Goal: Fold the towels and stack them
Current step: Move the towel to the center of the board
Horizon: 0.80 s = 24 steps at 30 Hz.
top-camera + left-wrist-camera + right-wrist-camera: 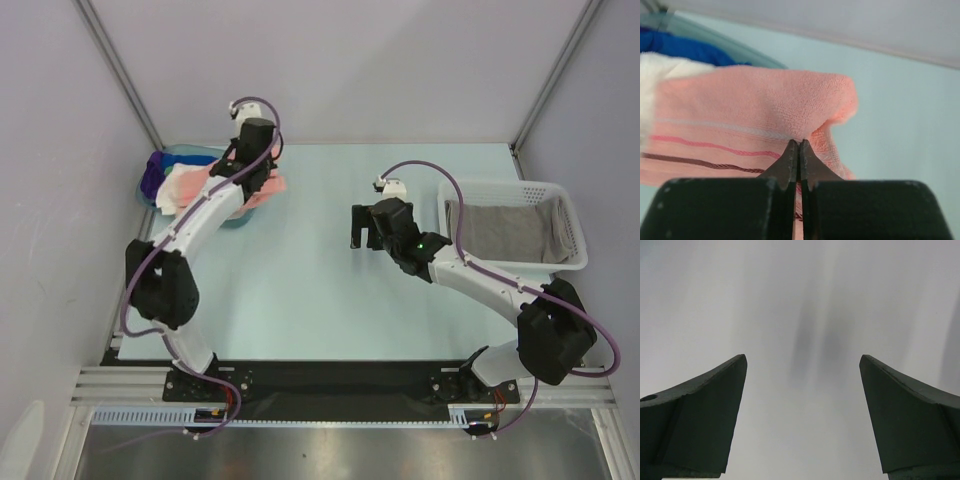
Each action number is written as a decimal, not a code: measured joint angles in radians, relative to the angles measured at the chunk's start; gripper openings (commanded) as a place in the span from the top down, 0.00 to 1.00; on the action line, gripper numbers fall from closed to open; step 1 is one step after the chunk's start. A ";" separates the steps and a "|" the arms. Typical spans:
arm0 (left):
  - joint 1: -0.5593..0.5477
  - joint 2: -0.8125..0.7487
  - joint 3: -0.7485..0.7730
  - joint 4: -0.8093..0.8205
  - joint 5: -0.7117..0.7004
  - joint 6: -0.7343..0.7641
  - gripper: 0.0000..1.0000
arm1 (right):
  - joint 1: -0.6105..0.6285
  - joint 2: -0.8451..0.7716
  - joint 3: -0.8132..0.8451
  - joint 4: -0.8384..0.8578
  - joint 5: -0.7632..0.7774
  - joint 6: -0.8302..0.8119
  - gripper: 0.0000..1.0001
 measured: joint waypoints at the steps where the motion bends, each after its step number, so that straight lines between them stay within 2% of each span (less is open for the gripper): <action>1: -0.040 -0.039 -0.007 0.019 -0.023 0.017 1.00 | 0.000 0.000 0.000 0.000 0.000 0.000 0.01; 7: -0.275 -0.214 -0.013 0.092 -0.119 0.093 1.00 | 0.001 -0.006 0.011 -0.005 0.011 -0.015 0.01; 12: -0.401 -0.283 -0.031 0.090 -0.170 0.110 1.00 | 0.001 -0.071 0.011 -0.034 0.044 -0.016 0.01; 17: -0.511 -0.297 -0.122 0.082 -0.158 0.067 0.99 | 0.001 -0.182 -0.001 -0.070 0.096 -0.003 0.02; 19: -0.555 -0.272 -0.145 0.069 -0.143 0.050 0.89 | 0.002 -0.236 -0.020 -0.075 0.111 0.006 0.02; 20: -0.573 -0.249 -0.148 0.065 -0.133 0.041 0.74 | 0.002 -0.264 -0.032 -0.078 0.121 0.012 0.02; 21: -0.587 -0.224 -0.148 0.063 -0.120 0.035 0.67 | 0.002 -0.288 -0.042 -0.083 0.130 0.016 0.02; 23: -0.600 -0.175 -0.148 0.060 -0.097 0.021 0.58 | 0.002 -0.329 -0.066 -0.085 0.148 0.026 0.04; 24: -0.599 -0.157 -0.148 0.060 -0.087 0.016 0.58 | 0.002 -0.342 -0.077 -0.086 0.153 0.030 0.04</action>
